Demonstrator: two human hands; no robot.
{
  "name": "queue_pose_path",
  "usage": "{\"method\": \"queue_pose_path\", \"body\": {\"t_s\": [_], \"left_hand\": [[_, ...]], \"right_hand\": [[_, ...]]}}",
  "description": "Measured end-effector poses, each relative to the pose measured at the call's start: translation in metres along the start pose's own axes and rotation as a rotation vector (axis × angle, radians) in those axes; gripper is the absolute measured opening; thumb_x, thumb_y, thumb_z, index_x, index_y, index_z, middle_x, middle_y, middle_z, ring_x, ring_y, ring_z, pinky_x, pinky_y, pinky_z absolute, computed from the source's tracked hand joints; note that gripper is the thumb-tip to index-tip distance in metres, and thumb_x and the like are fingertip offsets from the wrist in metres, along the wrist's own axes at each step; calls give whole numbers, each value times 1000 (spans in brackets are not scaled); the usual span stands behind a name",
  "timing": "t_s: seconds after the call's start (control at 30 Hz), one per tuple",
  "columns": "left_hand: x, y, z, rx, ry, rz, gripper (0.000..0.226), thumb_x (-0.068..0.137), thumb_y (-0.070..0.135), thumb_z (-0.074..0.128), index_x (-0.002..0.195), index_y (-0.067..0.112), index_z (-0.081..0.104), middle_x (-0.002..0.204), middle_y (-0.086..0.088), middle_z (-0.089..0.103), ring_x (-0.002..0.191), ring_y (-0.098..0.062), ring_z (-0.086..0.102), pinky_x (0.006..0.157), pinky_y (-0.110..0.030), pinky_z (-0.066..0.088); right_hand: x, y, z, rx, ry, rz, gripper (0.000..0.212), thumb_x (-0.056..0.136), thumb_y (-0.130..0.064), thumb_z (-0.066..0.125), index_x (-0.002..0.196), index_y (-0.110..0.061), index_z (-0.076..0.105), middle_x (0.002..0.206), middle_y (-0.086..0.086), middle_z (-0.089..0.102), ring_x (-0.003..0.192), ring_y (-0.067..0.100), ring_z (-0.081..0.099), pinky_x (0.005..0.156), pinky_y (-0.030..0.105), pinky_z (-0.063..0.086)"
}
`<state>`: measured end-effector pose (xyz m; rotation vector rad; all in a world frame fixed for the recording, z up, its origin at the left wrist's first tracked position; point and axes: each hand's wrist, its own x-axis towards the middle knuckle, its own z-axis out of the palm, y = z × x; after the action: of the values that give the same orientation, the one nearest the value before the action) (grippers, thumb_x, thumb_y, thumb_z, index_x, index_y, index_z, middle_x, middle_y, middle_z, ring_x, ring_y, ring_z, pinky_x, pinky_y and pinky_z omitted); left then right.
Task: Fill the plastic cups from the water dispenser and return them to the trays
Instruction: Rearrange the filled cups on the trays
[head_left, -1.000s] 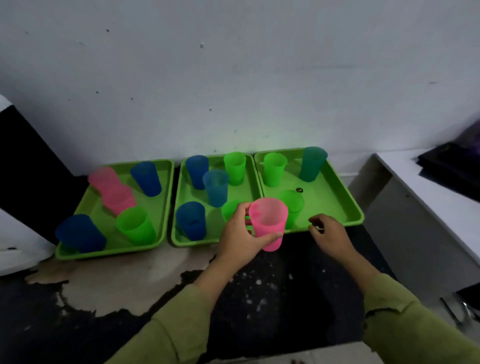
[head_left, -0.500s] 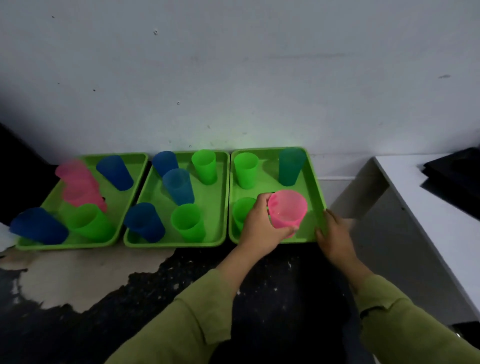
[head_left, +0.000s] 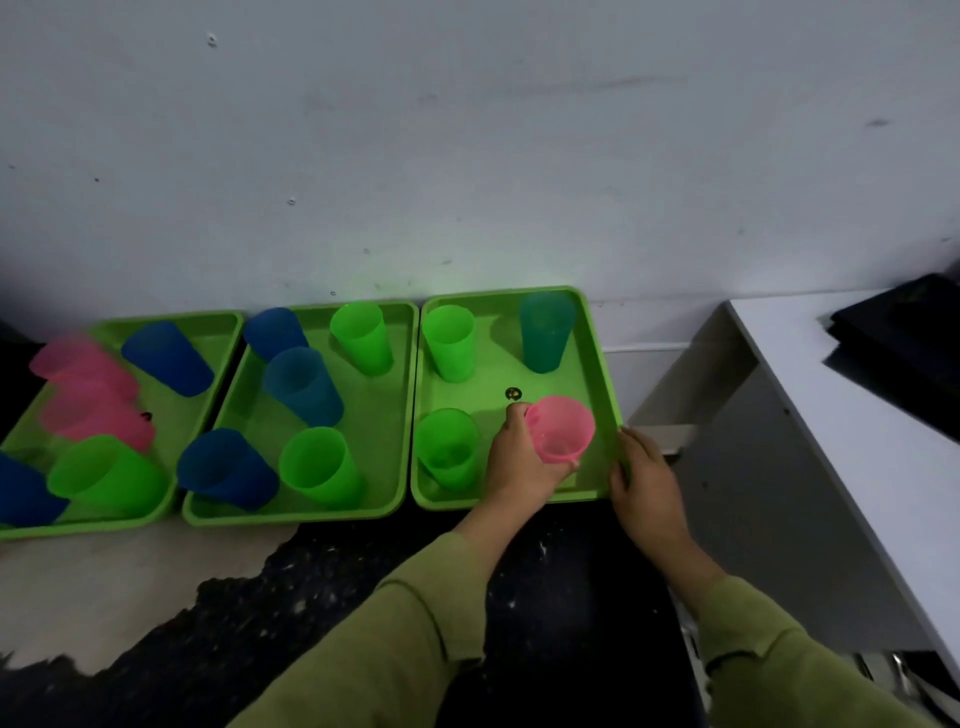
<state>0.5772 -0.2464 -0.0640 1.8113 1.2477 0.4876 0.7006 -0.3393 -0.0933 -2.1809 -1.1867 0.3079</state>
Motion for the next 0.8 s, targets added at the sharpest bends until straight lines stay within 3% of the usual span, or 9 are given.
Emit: {"method": "queue_pose_path", "body": {"t_s": [0.37,0.5,0.63,0.7,0.8], "left_hand": [[-1,-5,5,3,-21,3,84,60,30,85,129,24,37,126,0,51,114,-17,51,94,-25,45],[-1,2,-2,5,-28,27,96,56,51,83,133,26,31,128,-1,50,113,-19,52,96,-35,46],[13,23,-14,-49,-20,14,98,54,77,62,134,30,27,135,0,47,117,-15,48,93,-27,38],[33,31,-18,-83,13,20,87,64,73,59,133,29,30,135,-1,46,120,-14,46,93,-28,37],[69,38,-22,-48,118,88,72,76,44,71,132,14,37,132,-8,48,121,-19,47,95,-27,39]], "right_hand": [[32,5,-7,33,22,-32,34,78,11,55,111,7,60,110,25,58,102,38,57,93,36,43],[58,5,-12,19,-31,-42,38,79,8,55,117,6,58,116,25,58,108,37,55,94,33,39],[84,4,-12,9,-90,-42,43,81,6,55,123,5,52,121,26,54,113,38,52,95,32,36],[94,3,-7,7,-138,-42,50,80,6,52,129,5,45,127,28,49,118,39,47,99,34,35],[102,5,3,16,-201,-41,61,83,3,49,140,6,27,139,28,37,129,38,37,109,38,30]]}}
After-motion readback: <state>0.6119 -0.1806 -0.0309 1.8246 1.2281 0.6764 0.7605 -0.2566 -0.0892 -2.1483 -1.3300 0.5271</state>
